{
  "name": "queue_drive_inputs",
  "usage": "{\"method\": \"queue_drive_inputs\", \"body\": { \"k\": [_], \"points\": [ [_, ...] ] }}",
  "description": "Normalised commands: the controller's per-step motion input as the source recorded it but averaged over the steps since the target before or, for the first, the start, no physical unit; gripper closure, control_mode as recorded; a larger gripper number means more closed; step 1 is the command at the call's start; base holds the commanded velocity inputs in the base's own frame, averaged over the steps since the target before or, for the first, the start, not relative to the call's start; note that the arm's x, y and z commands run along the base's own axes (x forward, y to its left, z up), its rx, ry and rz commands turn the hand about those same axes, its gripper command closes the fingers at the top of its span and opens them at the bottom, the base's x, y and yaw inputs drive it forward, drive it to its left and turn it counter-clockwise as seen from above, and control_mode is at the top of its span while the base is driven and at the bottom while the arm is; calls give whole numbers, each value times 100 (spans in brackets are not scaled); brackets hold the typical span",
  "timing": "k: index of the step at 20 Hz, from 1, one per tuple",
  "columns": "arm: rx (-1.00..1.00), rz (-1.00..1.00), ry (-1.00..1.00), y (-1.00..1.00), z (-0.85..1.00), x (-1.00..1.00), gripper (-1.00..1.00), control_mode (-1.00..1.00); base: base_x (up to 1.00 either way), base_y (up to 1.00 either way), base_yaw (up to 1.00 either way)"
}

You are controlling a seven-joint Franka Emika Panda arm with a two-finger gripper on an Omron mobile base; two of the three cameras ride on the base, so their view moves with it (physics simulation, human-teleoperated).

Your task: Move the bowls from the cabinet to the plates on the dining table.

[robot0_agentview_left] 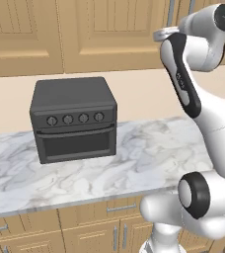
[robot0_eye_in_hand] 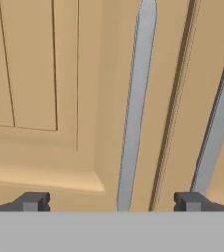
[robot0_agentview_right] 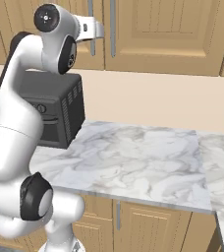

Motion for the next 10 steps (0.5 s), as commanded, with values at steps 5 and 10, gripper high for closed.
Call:
{"method": "queue_drive_inputs", "body": {
  "k": [5,10],
  "points": [
    [0,-2,2,-2,0,37,-100,-100,0,0,0],
    [0,-2,1,-1,0,37,-100,-100,0,0,0]
  ]
}}
